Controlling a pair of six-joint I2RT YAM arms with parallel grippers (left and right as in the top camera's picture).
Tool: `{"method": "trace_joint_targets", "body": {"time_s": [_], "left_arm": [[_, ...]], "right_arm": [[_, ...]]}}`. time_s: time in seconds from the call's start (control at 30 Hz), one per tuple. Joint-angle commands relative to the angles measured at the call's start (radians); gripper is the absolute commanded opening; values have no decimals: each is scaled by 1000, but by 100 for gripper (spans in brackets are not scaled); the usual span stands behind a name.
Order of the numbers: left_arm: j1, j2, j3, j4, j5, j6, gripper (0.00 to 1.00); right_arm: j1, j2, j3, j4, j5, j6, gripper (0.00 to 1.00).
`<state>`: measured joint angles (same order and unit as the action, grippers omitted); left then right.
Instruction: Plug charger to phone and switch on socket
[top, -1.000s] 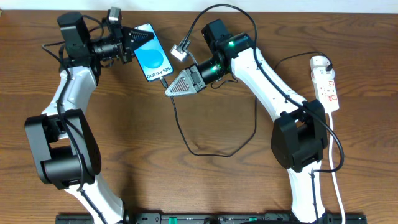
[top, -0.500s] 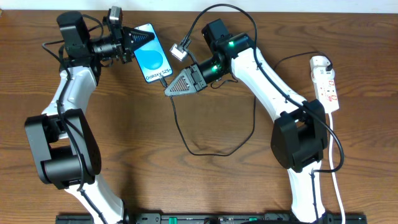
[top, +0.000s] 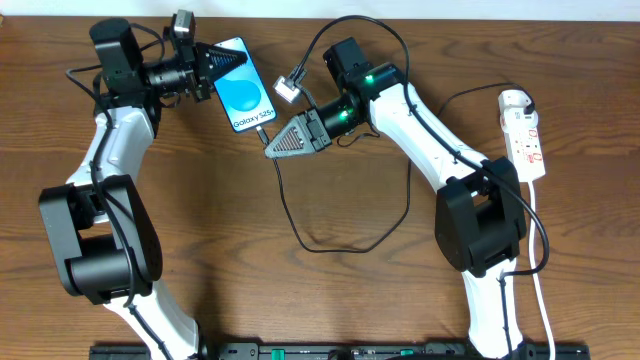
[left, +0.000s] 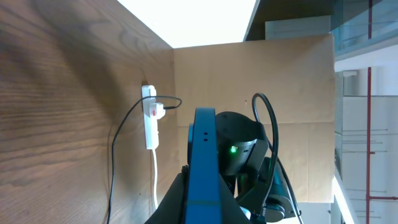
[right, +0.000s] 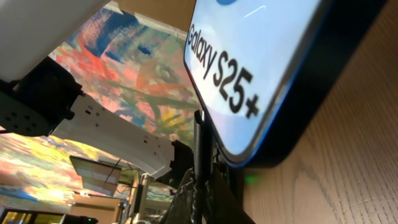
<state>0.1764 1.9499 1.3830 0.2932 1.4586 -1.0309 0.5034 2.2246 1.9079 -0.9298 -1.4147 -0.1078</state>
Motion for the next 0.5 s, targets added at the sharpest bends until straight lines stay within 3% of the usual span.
{"method": "trace_joint_targets", "body": {"time_s": [0.0,0.47], "left_arm": [[-1,-14,9,5,37,2,7],[-1,-14,8,5,37,2,7]], "right_arm": [[0,7,-4,7,-28,26,1],[3,7,-4,38,-1,84,1]]}}
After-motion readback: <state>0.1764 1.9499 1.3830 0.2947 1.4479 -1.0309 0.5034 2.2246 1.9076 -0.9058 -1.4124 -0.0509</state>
